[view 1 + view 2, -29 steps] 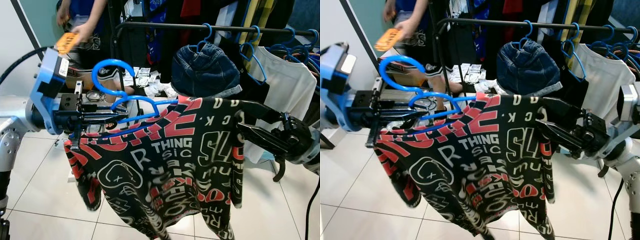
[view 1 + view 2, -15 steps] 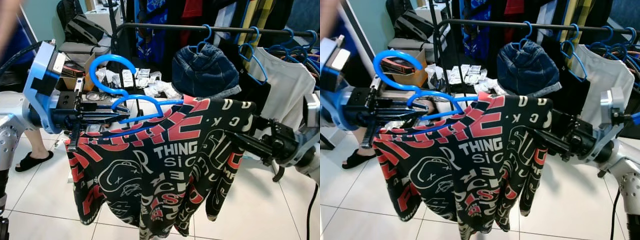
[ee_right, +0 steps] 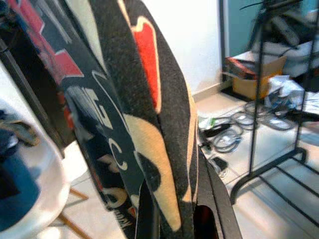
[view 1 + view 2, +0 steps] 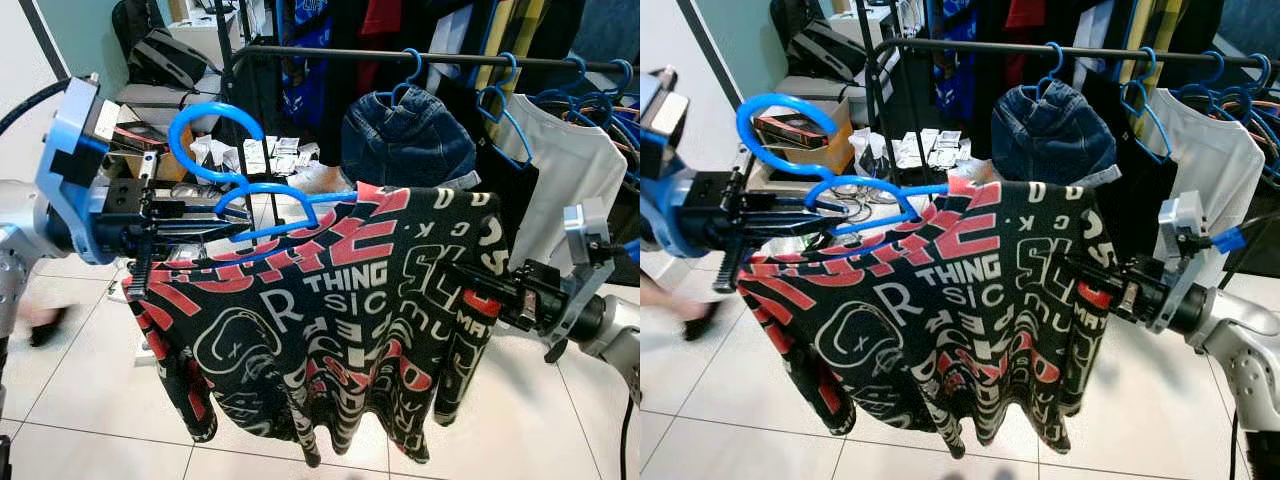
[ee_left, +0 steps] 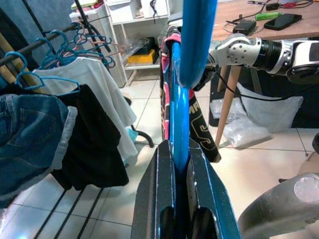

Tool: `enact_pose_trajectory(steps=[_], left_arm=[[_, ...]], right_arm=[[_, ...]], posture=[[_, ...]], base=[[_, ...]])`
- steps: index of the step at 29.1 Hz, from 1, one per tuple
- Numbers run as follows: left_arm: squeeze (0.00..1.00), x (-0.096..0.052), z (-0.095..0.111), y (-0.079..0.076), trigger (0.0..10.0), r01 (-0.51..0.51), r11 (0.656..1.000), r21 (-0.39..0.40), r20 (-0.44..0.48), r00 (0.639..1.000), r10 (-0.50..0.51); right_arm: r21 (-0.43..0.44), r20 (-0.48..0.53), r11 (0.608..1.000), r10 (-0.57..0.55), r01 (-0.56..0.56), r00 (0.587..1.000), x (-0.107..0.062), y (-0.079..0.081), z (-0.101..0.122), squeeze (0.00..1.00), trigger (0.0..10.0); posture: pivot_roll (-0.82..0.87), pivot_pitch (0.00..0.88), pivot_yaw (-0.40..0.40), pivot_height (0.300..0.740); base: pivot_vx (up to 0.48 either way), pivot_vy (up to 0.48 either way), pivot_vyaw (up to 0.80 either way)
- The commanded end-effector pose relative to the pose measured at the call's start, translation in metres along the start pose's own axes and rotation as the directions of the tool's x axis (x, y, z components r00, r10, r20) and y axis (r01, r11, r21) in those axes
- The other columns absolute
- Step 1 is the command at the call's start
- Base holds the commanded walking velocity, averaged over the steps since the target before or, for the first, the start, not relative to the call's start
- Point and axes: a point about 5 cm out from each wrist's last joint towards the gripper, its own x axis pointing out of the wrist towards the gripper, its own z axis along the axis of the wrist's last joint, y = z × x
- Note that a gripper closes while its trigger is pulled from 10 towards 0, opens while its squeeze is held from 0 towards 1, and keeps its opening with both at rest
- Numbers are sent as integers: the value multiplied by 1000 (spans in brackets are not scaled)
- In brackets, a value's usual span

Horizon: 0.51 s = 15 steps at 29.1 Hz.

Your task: Hang hanger

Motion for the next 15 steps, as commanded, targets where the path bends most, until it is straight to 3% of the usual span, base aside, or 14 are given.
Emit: enact_pose_trajectory(steps=[1,6,7,9,12,15], left_arm=[[0,-10,0,1,10000,-21,1000,12,-31,999,21],[0,-11,-4,1,10000,-25,1000,3,-51,998,25],[0,-16,-17,2,10000,-50,999,-15,-111,993,48],[0,-16,-17,2,10000,-50,999,-15,-111,993,48],[0,-24,-43,1,10000,-93,995,-44,-235,969,80],[0,-27,-54,0,10000,-109,993,-52,-289,953,89]], right_arm=[[-20,18,999,-32,32,999,-1,-3,4,0,0],[-24,33,999,-43,43,999,-1,-5,7,0,0],[-35,71,996,-78,80,994,-2,-9,14,0,0],[-35,71,996,-78,80,994,-2,-9,14,0,0],[-50,130,988,-140,147,982,-4,-17,24,0,0],[-53,146,985,-157,167,977,-4,-19,27,0,0]], posture=[[-68,62,40,740],[-68,62,40,740],[-71,64,42,740],[-71,64,42,740],[-72,67,39,740],[-72,67,38,740]], base=[[0,0,0],[0,0,0],[0,0,0],[0,0,0],[0,0,0],[0,0,0]])
